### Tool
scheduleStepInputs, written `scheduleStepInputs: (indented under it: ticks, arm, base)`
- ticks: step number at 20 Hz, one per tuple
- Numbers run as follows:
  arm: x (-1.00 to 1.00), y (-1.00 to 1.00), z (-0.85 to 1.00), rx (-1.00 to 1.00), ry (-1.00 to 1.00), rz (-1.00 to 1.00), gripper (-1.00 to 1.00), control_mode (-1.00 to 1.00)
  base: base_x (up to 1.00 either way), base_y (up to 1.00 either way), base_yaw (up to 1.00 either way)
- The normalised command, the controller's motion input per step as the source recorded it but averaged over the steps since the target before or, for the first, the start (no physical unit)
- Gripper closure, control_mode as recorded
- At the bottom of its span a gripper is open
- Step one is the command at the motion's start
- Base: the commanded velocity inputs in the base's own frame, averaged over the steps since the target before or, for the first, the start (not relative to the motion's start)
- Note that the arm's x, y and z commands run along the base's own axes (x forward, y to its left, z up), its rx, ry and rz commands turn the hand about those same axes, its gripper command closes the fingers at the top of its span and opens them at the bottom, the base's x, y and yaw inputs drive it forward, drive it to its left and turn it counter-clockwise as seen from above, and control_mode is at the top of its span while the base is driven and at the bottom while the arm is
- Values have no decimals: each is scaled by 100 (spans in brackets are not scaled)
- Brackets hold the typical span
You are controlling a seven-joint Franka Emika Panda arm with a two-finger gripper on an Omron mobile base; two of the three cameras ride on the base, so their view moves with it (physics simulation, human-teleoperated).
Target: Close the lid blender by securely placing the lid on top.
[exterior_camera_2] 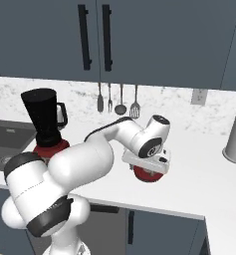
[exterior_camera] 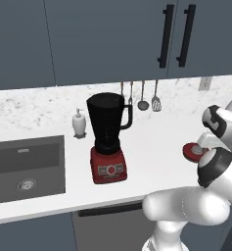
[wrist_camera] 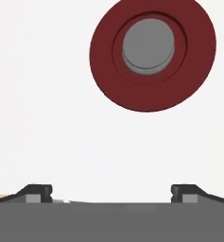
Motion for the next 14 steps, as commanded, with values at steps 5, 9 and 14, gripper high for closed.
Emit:
scheduleStepInputs:
  ticks: [5, 9, 14]
  arm:
    - [25, 0, -3, -4, 1, 0, -100, -100]
    - [28, 0, -11, -5, 0, 0, -100, -100]
    - [30, 0, -1, -3, 0, -1, -100, -100]
  base:
    - [0, 0, 0]
    - [0, 0, 0]
    - [0, 0, 0]
